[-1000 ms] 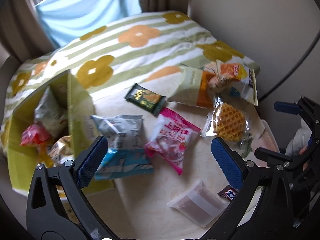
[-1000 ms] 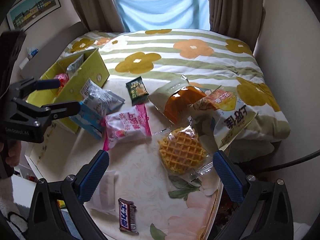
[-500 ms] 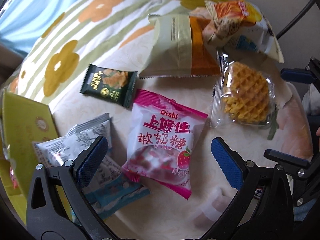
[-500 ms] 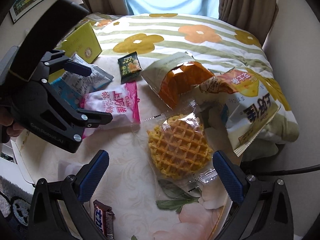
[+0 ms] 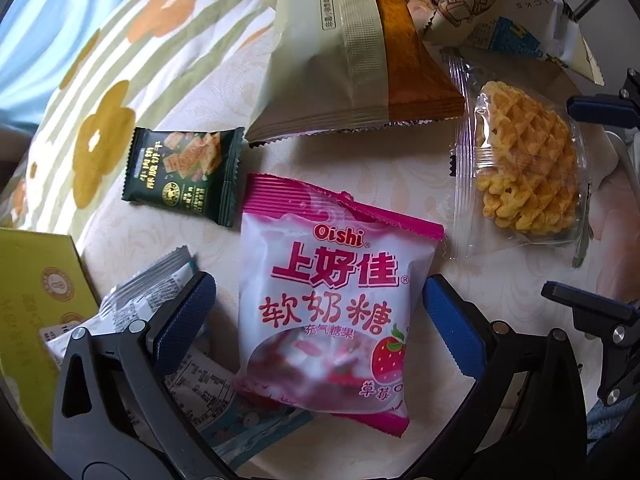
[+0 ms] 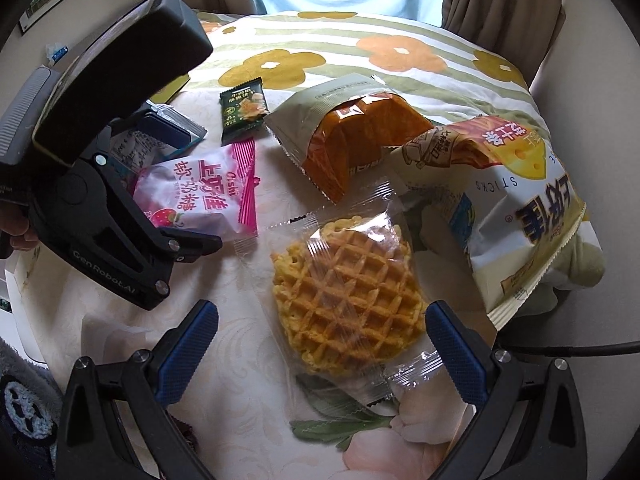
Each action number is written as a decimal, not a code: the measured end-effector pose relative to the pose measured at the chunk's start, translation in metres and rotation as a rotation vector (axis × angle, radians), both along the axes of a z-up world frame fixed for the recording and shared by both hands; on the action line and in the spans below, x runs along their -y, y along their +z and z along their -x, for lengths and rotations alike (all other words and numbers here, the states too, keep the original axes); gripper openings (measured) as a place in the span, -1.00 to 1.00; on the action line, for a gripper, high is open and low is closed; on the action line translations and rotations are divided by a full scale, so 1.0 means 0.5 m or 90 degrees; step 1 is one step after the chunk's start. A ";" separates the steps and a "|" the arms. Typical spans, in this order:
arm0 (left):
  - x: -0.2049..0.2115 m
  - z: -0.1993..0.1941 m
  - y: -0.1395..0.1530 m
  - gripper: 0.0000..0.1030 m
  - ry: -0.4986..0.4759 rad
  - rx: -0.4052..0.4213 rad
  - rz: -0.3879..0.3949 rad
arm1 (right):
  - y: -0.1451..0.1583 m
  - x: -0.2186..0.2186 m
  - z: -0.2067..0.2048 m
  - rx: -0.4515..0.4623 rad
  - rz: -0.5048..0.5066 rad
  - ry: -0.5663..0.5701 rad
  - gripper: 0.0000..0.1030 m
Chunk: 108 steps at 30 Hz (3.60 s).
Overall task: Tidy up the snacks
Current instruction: 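Grasp the pink Oishi candy bag with the left gripper while the right grasps the wrapped waffle, then carry both bags over the cardboard box and open both grippers inside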
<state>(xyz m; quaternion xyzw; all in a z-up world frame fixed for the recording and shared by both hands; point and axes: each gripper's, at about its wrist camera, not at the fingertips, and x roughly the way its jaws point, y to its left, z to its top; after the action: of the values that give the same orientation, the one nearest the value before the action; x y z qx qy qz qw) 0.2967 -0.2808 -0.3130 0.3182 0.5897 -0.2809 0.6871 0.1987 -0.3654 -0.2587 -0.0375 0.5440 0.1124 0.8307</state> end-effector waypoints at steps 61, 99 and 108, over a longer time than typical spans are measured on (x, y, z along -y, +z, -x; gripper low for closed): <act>-0.189 0.066 0.376 -0.03 0.250 0.150 0.225 | 0.225 -0.072 0.017 0.109 -0.036 0.083 0.45; -0.847 -0.076 0.291 0.99 0.426 0.193 0.195 | 0.263 -0.630 -0.223 0.056 -0.113 0.052 0.45; -0.862 -0.039 0.283 0.99 0.443 0.177 0.190 | 0.227 -0.631 -0.245 0.014 -0.116 0.042 0.45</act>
<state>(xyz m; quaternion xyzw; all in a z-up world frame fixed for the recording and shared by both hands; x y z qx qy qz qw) 0.3163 0.1500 -0.1713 0.0310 0.5162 -0.0680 0.8532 0.3213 -0.0497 -0.1453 0.0193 0.5210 0.1887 0.8322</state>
